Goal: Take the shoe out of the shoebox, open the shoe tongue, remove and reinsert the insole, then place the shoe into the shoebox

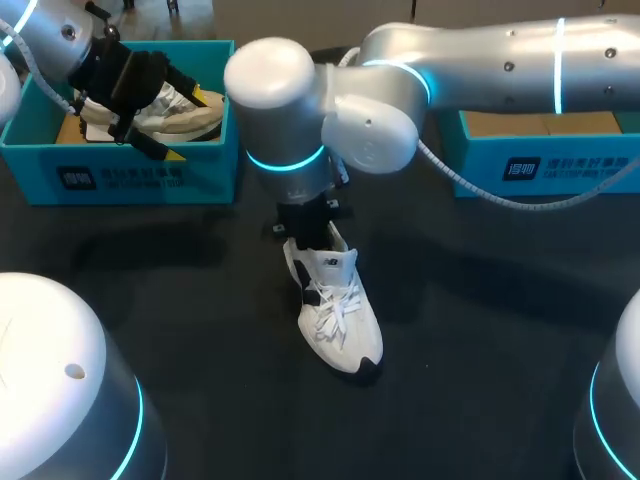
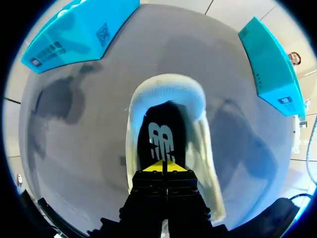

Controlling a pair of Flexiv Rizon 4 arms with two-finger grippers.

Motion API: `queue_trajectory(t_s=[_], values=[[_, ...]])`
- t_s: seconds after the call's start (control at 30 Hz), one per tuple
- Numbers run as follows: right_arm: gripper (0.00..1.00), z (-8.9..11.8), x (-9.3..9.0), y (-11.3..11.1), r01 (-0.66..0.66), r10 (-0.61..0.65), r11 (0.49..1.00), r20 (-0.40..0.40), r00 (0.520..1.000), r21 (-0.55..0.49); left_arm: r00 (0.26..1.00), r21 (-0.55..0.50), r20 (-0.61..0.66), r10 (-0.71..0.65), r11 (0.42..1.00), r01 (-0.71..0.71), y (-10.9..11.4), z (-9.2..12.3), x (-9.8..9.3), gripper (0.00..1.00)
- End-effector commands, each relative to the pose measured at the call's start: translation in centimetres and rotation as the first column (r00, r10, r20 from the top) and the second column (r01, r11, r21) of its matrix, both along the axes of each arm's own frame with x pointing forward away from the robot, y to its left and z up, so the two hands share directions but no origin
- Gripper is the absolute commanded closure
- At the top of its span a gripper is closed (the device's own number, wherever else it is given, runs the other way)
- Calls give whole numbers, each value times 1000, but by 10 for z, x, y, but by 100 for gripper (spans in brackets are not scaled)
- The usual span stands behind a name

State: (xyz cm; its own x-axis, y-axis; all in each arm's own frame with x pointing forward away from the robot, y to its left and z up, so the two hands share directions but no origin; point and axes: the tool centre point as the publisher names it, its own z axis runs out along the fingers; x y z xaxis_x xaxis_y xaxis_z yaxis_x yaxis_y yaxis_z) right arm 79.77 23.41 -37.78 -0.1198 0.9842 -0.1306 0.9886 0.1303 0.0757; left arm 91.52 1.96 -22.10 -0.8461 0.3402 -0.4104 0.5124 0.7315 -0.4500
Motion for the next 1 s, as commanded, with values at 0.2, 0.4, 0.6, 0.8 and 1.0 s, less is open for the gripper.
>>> queue_trajectory(t_s=[0.2, 0.4, 0.6, 0.8, 1.0], values=[[100, 19, -3, -8, 5, 1, 998, -107, 994, 58, 1000, 4, -2, 0, 1000, 0, 0, 1, 0, 0], [100, 26, -12, -7, 24, -12, 998, -197, 980, 61, 1000, 4, -2, 0, 1000, 0, 0, 1, 0, 0], [100, 28, -21, -12, 48, -21, 995, -268, 963, 93, 1000, 4, -2, 0, 1000, 0, 0, 1, 0, 0], [100, 28, -27, -12, 28, 20, 990, -337, 941, 137, 1000, 4, -2, 0, 1000, 0, 0, 1, 0, 0], [31, 24, -33, -18, 15, 41, 989, -370, 928, 148, 1000, 4, -2, 0, 1000, 0, 0, 1, 0, 0]])
